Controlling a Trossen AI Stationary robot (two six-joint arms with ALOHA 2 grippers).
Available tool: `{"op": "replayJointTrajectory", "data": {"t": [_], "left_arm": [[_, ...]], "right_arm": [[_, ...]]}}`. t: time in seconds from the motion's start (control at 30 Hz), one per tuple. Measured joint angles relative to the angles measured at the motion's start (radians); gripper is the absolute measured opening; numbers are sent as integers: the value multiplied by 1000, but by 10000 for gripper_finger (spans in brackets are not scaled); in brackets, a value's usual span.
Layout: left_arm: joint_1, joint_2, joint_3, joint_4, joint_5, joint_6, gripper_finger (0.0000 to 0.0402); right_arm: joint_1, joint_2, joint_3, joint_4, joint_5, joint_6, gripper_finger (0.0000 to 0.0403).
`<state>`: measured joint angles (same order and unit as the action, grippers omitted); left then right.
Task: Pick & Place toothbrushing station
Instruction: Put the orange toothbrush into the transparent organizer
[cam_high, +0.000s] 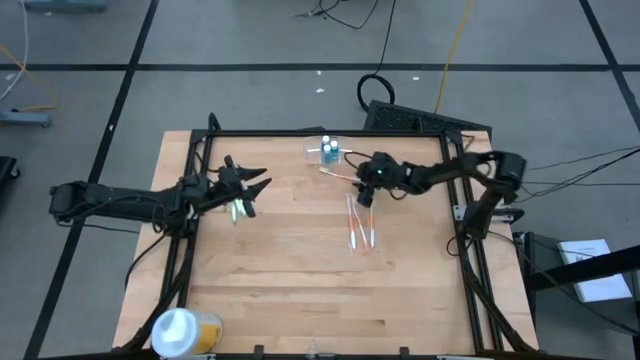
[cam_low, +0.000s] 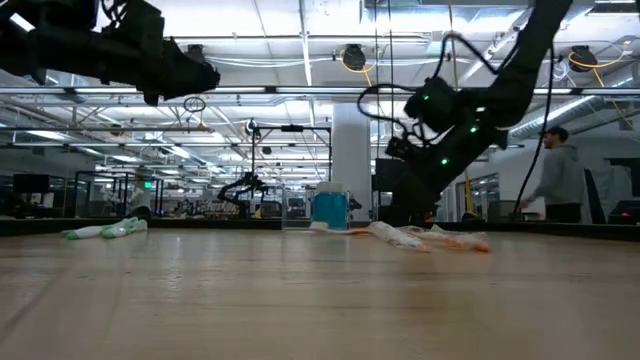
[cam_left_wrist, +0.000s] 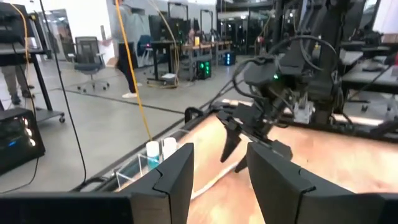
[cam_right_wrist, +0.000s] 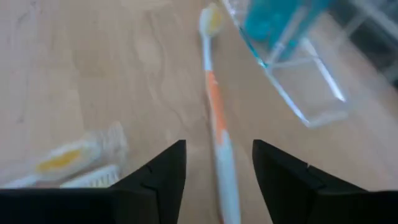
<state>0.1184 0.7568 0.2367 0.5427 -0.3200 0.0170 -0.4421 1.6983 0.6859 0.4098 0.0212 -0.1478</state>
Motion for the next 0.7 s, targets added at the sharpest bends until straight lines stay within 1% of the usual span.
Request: {"op": "replayJointTrajectory", "data": {"t": [0.1, 0.23, 0.33, 0.47, 0.5, 0.7], "left_arm": [[0, 35, 0, 6, 1, 0, 157], [0, 66, 0, 13, 2, -10, 157], [0, 77, 0, 13, 4, -18, 157], [0, 77, 0, 15, 4, -18, 157], [0, 77, 0, 15, 4, -17, 157], [0, 77, 0, 32, 4, -17, 157]], "right_arm": [[-16, 76, 63, -34, -1, -46, 172], [-36, 153, 141, -160, -10, -52, 146], [-37, 202, 163, -243, -18, -49, 107], [-34, 228, 163, -313, -11, -49, 27], [-32, 228, 161, -318, -2, -50, 17], [-3, 229, 151, -308, 17, -49, 8]]}}
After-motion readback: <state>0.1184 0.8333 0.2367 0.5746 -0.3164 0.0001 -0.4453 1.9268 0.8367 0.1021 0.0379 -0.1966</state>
